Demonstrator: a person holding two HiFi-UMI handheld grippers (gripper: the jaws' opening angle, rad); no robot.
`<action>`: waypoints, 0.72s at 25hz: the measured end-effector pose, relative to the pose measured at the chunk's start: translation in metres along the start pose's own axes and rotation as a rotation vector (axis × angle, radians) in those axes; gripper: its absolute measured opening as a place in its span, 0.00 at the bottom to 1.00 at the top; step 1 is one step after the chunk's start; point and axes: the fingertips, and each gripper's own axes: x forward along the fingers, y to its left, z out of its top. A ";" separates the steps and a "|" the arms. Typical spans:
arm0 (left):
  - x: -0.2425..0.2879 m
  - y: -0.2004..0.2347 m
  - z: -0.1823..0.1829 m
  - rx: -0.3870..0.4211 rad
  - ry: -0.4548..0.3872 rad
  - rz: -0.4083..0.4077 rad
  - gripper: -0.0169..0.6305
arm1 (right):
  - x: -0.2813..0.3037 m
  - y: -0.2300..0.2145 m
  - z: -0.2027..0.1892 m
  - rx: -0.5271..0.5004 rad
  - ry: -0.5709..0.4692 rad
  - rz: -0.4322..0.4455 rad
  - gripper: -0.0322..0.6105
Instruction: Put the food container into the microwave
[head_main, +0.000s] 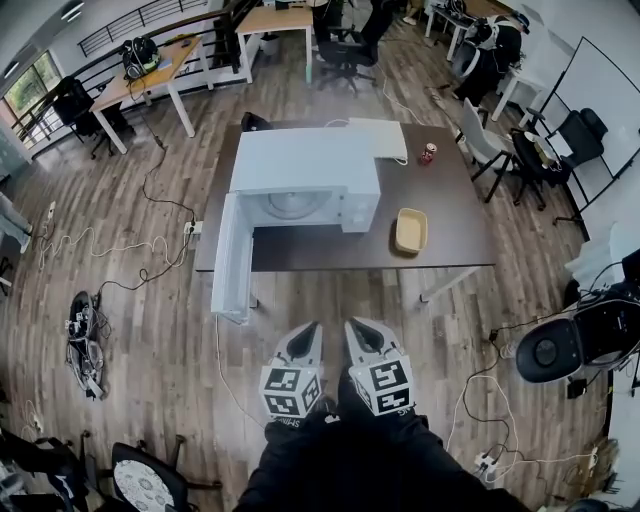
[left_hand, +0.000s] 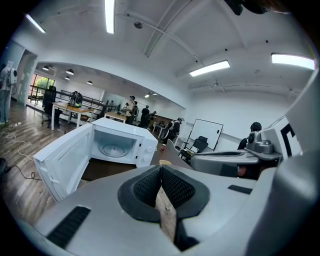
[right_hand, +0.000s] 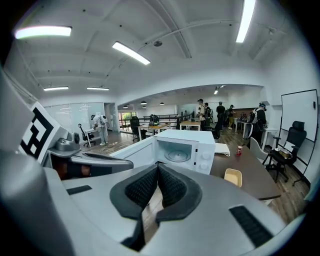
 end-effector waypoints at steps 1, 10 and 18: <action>0.007 0.004 0.001 -0.001 0.002 0.007 0.08 | 0.006 -0.005 -0.001 0.000 0.003 0.004 0.09; 0.101 0.021 0.043 0.029 0.004 0.028 0.08 | 0.070 -0.082 0.027 -0.006 -0.013 0.012 0.09; 0.201 0.013 0.057 0.048 0.065 0.014 0.08 | 0.109 -0.173 0.029 0.026 0.021 -0.014 0.09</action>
